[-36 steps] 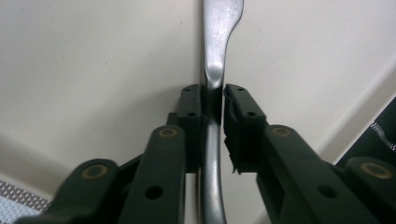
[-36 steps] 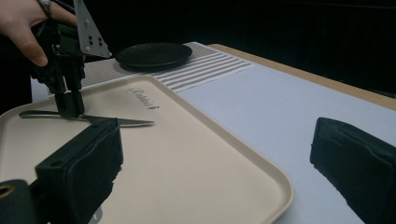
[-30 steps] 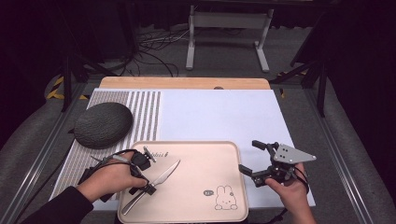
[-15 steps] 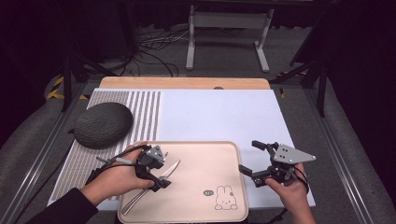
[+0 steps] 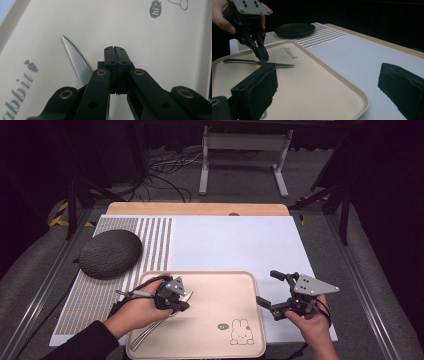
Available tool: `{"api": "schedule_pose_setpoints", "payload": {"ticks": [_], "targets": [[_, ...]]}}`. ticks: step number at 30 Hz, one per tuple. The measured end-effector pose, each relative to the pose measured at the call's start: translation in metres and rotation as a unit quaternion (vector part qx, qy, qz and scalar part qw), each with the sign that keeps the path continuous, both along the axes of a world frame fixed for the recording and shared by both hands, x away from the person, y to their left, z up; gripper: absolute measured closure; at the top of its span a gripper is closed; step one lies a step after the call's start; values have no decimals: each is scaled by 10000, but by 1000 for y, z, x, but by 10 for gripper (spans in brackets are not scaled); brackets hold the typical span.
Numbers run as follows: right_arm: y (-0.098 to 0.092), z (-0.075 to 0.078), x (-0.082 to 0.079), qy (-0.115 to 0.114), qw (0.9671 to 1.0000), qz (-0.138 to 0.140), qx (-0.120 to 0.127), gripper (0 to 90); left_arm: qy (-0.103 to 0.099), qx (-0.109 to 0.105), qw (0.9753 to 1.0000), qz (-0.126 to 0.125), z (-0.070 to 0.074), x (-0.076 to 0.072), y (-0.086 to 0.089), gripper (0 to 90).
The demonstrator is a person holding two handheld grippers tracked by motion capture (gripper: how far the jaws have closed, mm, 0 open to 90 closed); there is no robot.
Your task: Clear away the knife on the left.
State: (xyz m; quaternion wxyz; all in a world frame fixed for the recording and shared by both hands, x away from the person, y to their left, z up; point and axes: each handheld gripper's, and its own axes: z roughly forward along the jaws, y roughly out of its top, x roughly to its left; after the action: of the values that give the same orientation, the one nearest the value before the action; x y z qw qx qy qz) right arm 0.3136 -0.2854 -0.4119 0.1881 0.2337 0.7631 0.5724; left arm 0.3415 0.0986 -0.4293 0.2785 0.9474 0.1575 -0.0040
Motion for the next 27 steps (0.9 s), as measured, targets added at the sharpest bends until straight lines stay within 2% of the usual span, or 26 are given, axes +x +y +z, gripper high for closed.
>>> {"api": "schedule_pose_setpoints", "payload": {"ticks": [17,27], "targets": [[-1,0,0,-12,10000,-1,-4,34,159,250,9995,95,-20,6,-3,900],[0,0,0,-11,10000,10,-17,34,129,265,9995,103,-21,8,-1,900]]}}
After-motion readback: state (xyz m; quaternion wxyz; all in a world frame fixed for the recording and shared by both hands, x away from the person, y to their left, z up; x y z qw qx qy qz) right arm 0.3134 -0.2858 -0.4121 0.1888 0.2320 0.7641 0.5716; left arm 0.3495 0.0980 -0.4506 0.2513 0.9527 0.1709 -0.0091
